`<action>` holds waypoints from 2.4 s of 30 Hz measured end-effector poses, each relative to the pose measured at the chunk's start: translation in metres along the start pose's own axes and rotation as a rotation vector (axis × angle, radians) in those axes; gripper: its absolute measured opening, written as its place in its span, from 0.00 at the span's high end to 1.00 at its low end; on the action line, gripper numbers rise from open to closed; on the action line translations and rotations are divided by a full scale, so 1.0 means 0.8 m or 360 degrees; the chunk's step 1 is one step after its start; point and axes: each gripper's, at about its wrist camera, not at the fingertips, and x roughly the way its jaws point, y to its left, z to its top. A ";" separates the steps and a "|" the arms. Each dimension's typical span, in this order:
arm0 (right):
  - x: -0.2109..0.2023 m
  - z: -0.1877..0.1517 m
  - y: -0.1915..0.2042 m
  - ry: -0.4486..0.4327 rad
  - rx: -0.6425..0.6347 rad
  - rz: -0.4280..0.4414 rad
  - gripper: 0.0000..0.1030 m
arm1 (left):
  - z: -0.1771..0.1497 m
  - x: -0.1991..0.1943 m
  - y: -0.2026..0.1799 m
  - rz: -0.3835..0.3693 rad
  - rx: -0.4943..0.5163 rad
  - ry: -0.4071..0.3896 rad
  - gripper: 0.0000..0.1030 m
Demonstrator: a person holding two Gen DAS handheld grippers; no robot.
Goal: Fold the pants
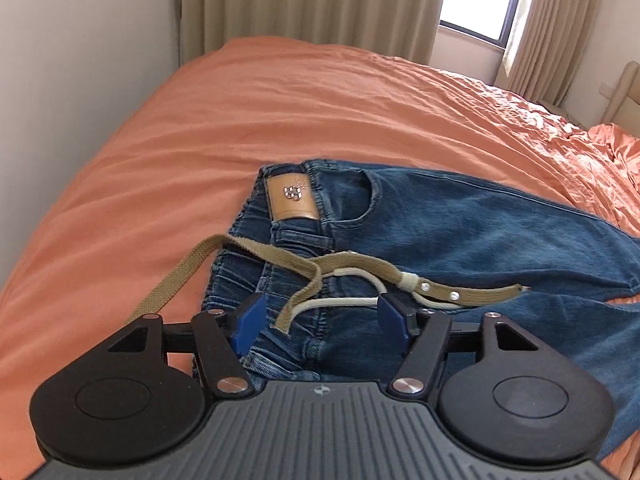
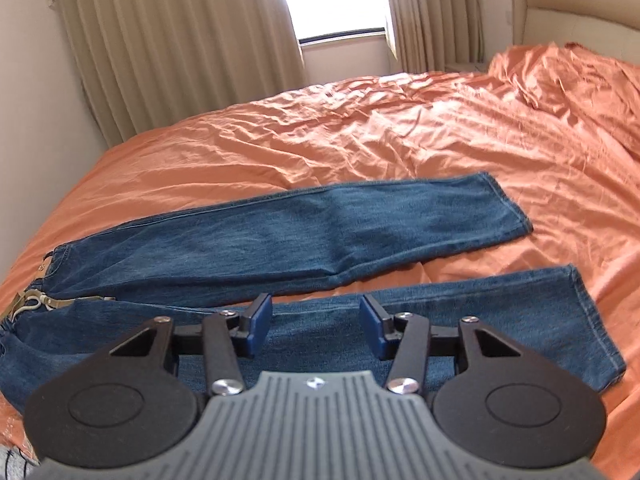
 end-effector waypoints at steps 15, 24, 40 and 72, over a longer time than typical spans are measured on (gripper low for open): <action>0.039 0.002 0.032 0.0014 -0.0097 -0.0023 0.55 | -0.005 0.098 0.131 -0.0729 -0.0595 0.0308 0.50; 0.030 -0.002 0.031 -0.0009 -0.0123 -0.0038 0.55 | 0.016 0.009 0.064 -0.0312 -0.0378 -0.0031 0.94; 0.006 -0.007 0.017 -0.0044 -0.0016 -0.0087 0.54 | -0.008 0.079 0.031 0.0304 -0.0100 0.0209 0.84; -0.273 0.178 -0.183 0.0169 -0.0190 -0.0423 0.60 | -0.146 -0.063 -0.142 0.0245 0.1497 0.0485 0.45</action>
